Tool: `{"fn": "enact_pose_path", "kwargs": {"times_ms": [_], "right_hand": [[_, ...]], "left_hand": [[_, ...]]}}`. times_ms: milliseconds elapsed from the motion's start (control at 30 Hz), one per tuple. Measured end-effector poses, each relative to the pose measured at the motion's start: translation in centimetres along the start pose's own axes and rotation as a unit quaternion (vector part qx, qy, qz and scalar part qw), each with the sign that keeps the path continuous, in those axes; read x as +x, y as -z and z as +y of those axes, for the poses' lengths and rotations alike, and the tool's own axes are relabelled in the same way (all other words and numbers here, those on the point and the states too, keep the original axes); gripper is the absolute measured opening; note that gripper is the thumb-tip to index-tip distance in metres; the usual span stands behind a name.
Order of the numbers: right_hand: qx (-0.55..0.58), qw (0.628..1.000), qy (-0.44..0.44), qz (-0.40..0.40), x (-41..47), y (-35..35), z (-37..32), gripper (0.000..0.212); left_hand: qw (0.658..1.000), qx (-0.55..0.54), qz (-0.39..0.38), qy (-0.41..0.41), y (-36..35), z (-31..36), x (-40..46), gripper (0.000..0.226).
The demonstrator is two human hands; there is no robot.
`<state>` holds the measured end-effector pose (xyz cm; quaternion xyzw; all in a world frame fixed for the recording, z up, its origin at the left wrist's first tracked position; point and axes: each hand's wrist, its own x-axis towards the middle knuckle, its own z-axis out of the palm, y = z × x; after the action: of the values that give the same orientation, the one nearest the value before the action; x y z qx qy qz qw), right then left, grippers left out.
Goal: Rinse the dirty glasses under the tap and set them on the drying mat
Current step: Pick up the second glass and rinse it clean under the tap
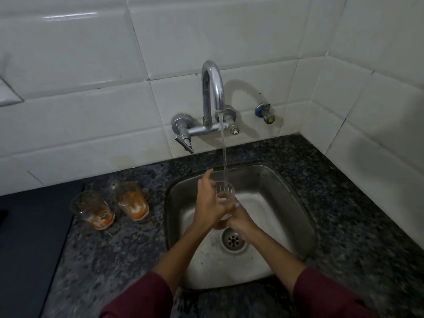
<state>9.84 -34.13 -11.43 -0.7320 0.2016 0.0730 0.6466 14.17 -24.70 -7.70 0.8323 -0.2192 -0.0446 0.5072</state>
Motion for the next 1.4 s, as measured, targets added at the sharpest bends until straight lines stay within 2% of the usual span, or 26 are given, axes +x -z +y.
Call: {"fn": "enact_pose_path", "kwargs": {"times_ms": [33, 100, 367, 567, 733, 900, 1033, 1167, 1233, 1300, 1400], "right_hand": [[-0.037, 0.999, 0.013, -0.008, -0.1, 0.6, -0.1, 0.059], [-0.063, 0.998, 0.017, -0.002, -0.1, 2.0, 0.2, 0.072], [-0.234, 0.970, 0.049, 0.041, -0.9, 6.3, -3.0, 0.099], [-0.165, 0.986, 0.024, 0.018, -1.5, 7.4, -3.7, 0.092], [-0.260, 0.966, 0.000, -0.013, -2.7, 8.2, -4.1, 0.076], [-0.393, 0.919, -0.005, -0.031, -4.2, 8.6, -4.9, 0.064], [-0.513, 0.856, -0.004, -0.062, -5.1, 7.5, -6.6, 0.064], [-0.569, 0.816, 0.046, -0.089, -5.1, 6.1, -7.7, 0.059], [-0.568, 0.815, 0.064, -0.095, -5.1, 5.5, -7.8, 0.059], [-0.542, 0.832, 0.084, -0.088, -5.2, 5.0, -7.8, 0.058], [-0.464, 0.874, 0.125, -0.067, -5.6, 4.3, -7.8, 0.067]], "left_hand": [[1.000, -0.001, 0.006, 0.007, 0.1, -0.3, -0.3, 0.112], [0.999, -0.032, 0.012, 0.033, 0.1, -0.9, -0.7, 0.113], [0.982, -0.156, -0.026, 0.101, -0.7, 0.1, 0.9, 0.113], [0.977, -0.164, -0.060, 0.120, -0.6, 0.8, 2.5, 0.109], [0.964, -0.170, -0.090, 0.184, 0.1, -1.4, 1.0, 0.109], [0.949, -0.129, -0.150, 0.247, 1.7, -3.7, -0.9, 0.088], [0.963, -0.026, -0.187, 0.190, 2.2, -4.1, -1.8, 0.088], [0.958, 0.063, -0.260, 0.103, 2.1, -2.9, -2.7, 0.098], [0.950, 0.099, -0.290, 0.062, 2.0, -2.2, -3.2, 0.096], [0.948, 0.107, -0.297, 0.047, 1.9, -1.8, -3.7, 0.087], [0.962, 0.086, -0.249, 0.072, 2.1, -2.2, -4.4, 0.077]]}}
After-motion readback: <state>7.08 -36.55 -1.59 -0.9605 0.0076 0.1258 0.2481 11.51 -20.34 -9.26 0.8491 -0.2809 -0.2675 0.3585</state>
